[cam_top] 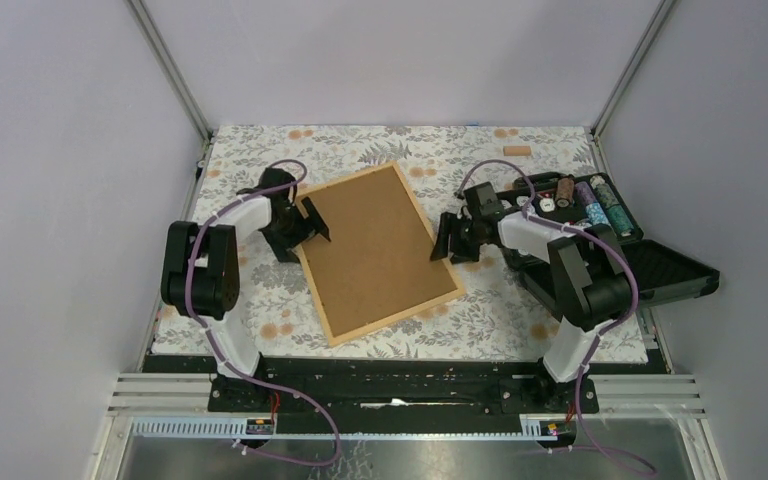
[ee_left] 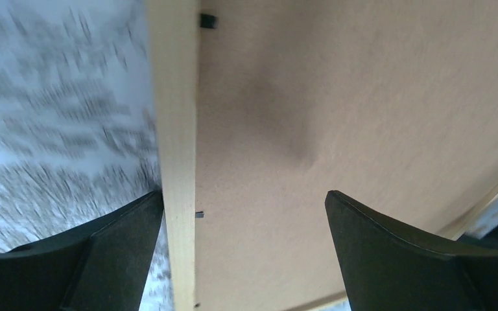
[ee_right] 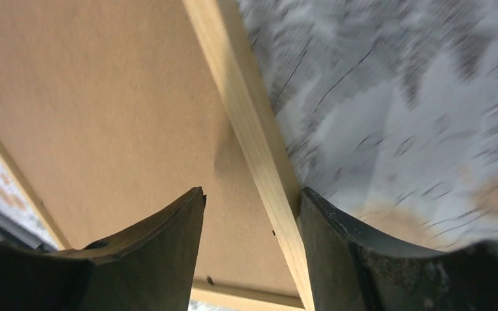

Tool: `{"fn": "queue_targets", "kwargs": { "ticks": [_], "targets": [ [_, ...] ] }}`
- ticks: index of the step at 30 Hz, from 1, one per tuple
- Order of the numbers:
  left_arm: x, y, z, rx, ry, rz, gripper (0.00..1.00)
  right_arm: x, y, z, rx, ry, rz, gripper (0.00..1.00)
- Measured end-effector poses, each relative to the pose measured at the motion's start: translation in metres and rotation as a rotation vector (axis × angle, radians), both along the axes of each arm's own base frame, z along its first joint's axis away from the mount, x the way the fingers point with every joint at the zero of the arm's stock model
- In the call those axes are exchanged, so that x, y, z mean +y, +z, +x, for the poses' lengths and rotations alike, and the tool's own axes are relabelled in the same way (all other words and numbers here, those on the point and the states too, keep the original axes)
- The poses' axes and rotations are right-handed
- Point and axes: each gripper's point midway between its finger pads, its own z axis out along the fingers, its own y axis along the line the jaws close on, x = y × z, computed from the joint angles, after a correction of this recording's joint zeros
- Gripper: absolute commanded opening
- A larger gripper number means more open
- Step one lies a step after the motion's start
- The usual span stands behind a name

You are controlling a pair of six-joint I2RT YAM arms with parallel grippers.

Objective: Put the photo into the frame
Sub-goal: Adjust the photo frame at the center of the board.

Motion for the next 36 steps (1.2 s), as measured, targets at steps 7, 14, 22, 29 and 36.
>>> {"fn": "queue_targets", "kwargs": {
  "ticks": [7,14,22,29,36],
  "targets": [
    [0.017,0.005,0.051,-0.103,0.011,-0.007,0.99,0.016,0.007,-0.054,0.158,0.06,-0.057,0.61],
    [0.021,0.004,0.036,-0.109,-0.039,-0.019,0.99,-0.004,0.052,-0.037,0.129,0.074,-0.112,0.36],
    [0.02,0.004,0.022,-0.118,-0.082,-0.029,0.98,-0.01,0.033,-0.065,0.278,0.138,-0.153,0.39],
    [0.018,0.004,0.021,-0.127,-0.084,-0.061,0.98,-0.007,0.016,-0.081,0.353,0.177,-0.183,0.35],
    [0.014,0.006,0.022,-0.136,-0.092,-0.089,0.98,-0.01,0.004,-0.081,0.38,0.174,-0.213,0.3]
  ]
}}
